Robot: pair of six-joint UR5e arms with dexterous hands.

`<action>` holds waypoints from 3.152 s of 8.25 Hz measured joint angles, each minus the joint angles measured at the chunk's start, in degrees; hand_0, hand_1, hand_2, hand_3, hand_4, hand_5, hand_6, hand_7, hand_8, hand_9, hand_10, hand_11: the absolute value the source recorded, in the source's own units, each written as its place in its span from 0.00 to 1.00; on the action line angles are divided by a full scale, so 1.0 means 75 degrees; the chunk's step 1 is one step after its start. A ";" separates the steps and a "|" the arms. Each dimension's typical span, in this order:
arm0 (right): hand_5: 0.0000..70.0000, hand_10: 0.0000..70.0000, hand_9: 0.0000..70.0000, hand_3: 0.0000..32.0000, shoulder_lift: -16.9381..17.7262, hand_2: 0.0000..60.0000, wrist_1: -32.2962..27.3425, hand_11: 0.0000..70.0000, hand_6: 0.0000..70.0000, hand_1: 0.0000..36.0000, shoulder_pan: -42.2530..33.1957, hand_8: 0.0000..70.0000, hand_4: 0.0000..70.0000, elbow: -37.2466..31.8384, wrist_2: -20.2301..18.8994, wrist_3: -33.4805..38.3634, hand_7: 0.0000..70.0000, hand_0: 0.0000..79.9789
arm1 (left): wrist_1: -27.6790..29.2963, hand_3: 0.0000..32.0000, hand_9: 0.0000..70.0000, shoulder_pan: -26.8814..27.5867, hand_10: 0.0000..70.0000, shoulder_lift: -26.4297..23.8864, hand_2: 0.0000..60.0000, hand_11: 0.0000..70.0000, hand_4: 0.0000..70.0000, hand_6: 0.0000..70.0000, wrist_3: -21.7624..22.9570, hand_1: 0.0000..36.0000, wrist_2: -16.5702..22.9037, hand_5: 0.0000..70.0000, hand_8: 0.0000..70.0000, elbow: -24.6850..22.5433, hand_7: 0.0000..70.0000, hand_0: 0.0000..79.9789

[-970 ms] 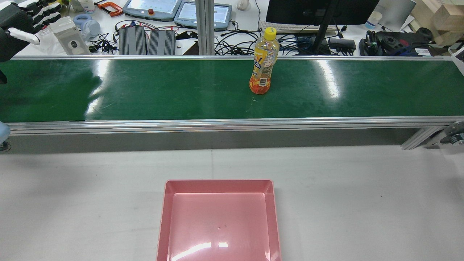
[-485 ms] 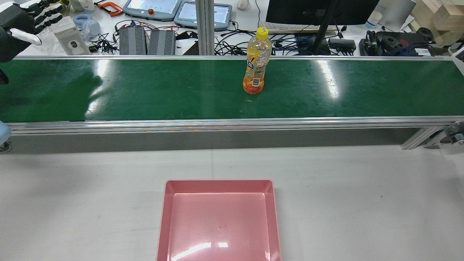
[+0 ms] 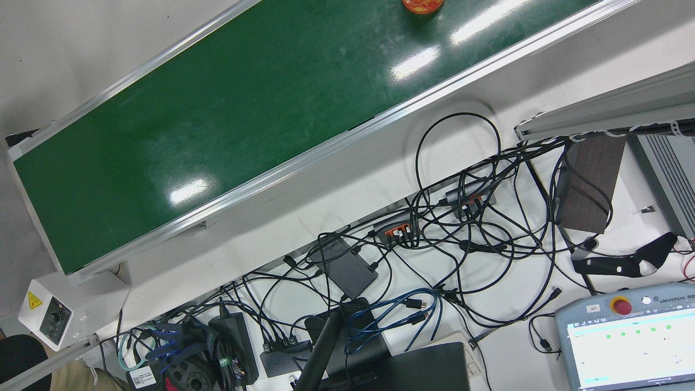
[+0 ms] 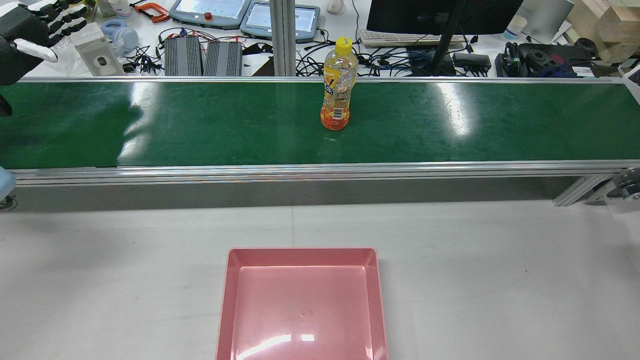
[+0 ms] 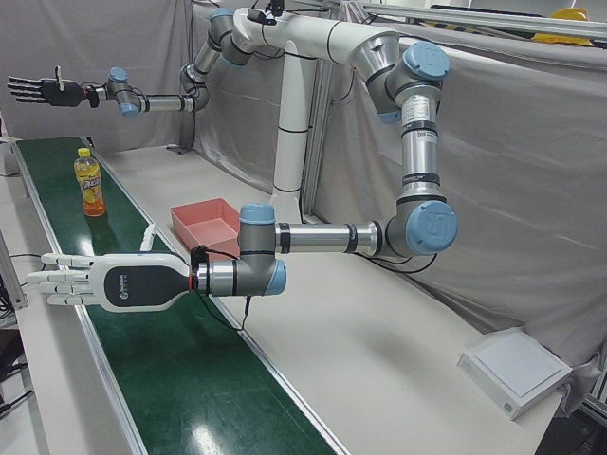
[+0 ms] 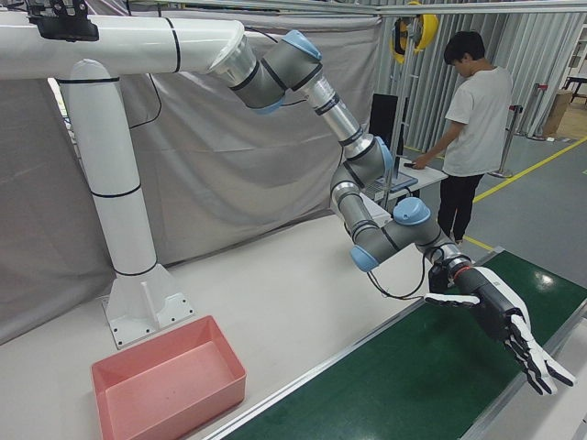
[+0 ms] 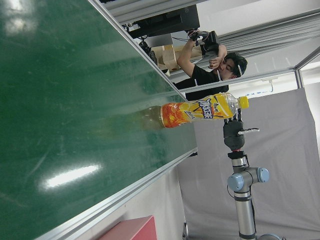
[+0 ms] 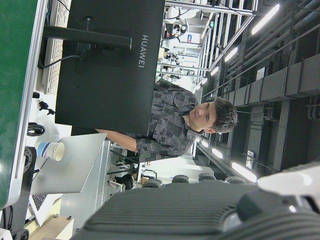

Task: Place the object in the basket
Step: 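Move the left hand along the conveyor toward the approaching bottle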

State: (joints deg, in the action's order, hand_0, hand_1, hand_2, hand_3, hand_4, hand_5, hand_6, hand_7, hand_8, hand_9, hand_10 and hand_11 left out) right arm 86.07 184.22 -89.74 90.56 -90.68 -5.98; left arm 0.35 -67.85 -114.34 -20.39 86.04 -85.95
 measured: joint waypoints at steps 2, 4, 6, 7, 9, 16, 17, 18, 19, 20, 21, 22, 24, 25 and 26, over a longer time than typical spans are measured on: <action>0.00 0.00 0.00 0.00 -0.0001 0.00 0.0000 0.00 0.00 0.00 0.0000 0.00 0.00 0.0005 -0.0003 0.0000 0.00 0.00 | 0.0000 0.00 0.13 0.0000 0.07 0.0000 0.00 0.12 0.22 0.00 0.0000 0.09 0.0000 0.11 0.07 -0.0009 0.00 0.62; 0.00 0.00 0.00 0.00 -0.0003 0.00 0.0000 0.00 0.00 0.00 -0.0003 0.00 0.00 0.0006 -0.0003 0.0000 0.00 0.00 | 0.0000 0.00 0.13 -0.0007 0.07 0.0000 0.00 0.11 0.22 0.00 0.0000 0.08 0.0000 0.10 0.07 -0.0017 0.00 0.62; 0.00 0.00 0.00 0.00 -0.0003 0.00 0.0000 0.00 0.00 0.00 -0.0003 0.00 0.00 0.0007 0.0000 0.0000 0.00 0.00 | 0.0000 0.00 0.13 -0.0007 0.07 0.0000 0.00 0.11 0.22 0.00 0.0000 0.09 0.0000 0.10 0.07 -0.0039 0.00 0.62; 0.00 0.00 0.00 0.00 -0.0003 0.00 0.0000 0.00 0.00 0.00 -0.0002 0.00 0.00 0.0007 0.0001 0.0000 0.00 0.00 | 0.0000 0.00 0.13 -0.0009 0.07 0.0003 0.00 0.11 0.22 0.00 0.0000 0.09 0.0000 0.10 0.07 -0.0055 0.00 0.62; 0.00 0.00 0.00 0.00 -0.0003 0.00 0.0000 0.00 0.00 0.00 0.0000 0.00 0.00 0.0007 0.0002 0.0000 0.00 0.00 | 0.0000 0.00 0.13 -0.0005 0.07 0.0003 0.00 0.12 0.22 0.00 0.0000 0.09 0.0000 0.11 0.07 -0.0058 0.00 0.62; 0.00 0.00 0.00 0.00 0.0000 0.00 0.0000 0.00 0.00 0.00 0.0000 0.00 0.00 0.0007 0.0003 0.0000 0.00 0.00 | 0.0000 0.00 0.13 0.0011 0.07 -0.0011 0.00 0.12 0.22 0.00 0.0000 0.09 0.0000 0.11 0.07 0.0003 0.00 0.61; 0.00 0.00 0.00 0.00 0.0003 0.00 0.0000 0.00 0.00 0.00 -0.0003 0.00 0.00 0.0007 0.0002 0.0000 0.00 0.00 | 0.0000 0.00 0.12 0.0012 0.07 -0.0011 0.00 0.12 0.22 0.00 0.0000 0.09 0.0000 0.10 0.06 0.0004 0.00 0.61; 0.00 0.00 0.00 0.00 0.0003 0.00 0.0000 0.00 0.00 0.00 -0.0003 0.00 0.00 0.0007 0.0000 0.0000 0.00 0.00 | 0.0000 0.00 0.13 0.0012 0.08 -0.0011 0.00 0.12 0.22 0.00 0.0000 0.08 0.0000 0.10 0.07 0.0004 0.00 0.61; 0.00 0.00 0.00 0.00 0.0001 0.00 0.0000 0.00 0.00 0.00 -0.0003 0.00 0.00 0.0007 0.0001 0.0000 0.00 0.00 | 0.0000 0.00 0.13 0.0012 0.08 -0.0012 0.00 0.13 0.22 0.00 0.0000 0.08 0.0000 0.10 0.07 0.0003 0.00 0.61; 0.00 0.00 0.00 0.00 -0.0001 0.00 0.0000 0.00 0.00 0.00 -0.0002 0.00 0.00 0.0007 0.0001 0.0000 0.00 0.00 | 0.0043 0.00 0.12 0.0018 0.08 -0.0018 0.00 0.13 0.21 0.00 -0.0008 0.08 0.0000 0.10 0.06 -0.0004 0.00 0.61; 0.00 0.00 0.00 0.00 -0.0003 0.00 0.0000 0.00 0.00 0.00 -0.0004 0.00 0.00 0.0007 -0.0001 0.0000 0.00 0.00 | 0.0085 0.00 0.12 0.0077 0.08 -0.0046 0.00 0.13 0.21 0.00 -0.0012 0.08 0.0000 0.10 0.06 -0.0017 0.00 0.61; 0.00 0.00 0.00 0.00 -0.0003 0.00 0.0000 0.00 0.00 0.00 -0.0003 0.00 0.00 0.0007 -0.0002 0.0000 0.00 0.00 | 0.0101 0.00 0.12 0.0197 0.08 -0.0097 0.00 0.13 0.21 0.00 -0.0008 0.08 0.0000 0.10 0.06 -0.0013 0.00 0.61; 0.00 0.00 0.00 0.00 -0.0003 0.00 0.0000 0.00 0.00 0.00 -0.0002 0.00 0.00 0.0007 -0.0003 0.0000 0.00 0.00 | 0.0089 0.00 0.12 0.0456 0.08 -0.0233 0.00 0.13 0.21 0.00 -0.0001 0.08 0.0000 0.09 0.06 0.0009 0.00 0.61; 0.00 0.00 0.00 0.00 -0.0003 0.00 0.0000 0.00 0.00 0.00 0.0000 0.00 0.00 0.0007 -0.0003 0.0000 0.00 0.00 | 0.0075 0.00 0.12 0.0550 0.08 -0.0294 0.00 0.12 0.22 0.00 -0.0001 0.08 0.0000 0.10 0.06 0.0016 0.00 0.61; 0.00 0.00 0.00 0.00 -0.0003 0.00 0.0000 0.00 0.00 0.00 0.0000 0.00 0.00 0.0007 0.0000 0.0000 0.00 0.00 | 0.0058 0.00 0.12 0.0620 0.08 -0.0350 0.00 0.13 0.22 0.00 -0.0004 0.08 0.0000 0.10 0.06 0.0019 0.00 0.61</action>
State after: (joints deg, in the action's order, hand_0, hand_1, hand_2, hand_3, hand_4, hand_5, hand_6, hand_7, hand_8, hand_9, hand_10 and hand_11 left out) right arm 86.04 184.22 -89.74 90.62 -90.68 -5.98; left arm 0.78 -63.20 -116.97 -20.42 86.04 -85.81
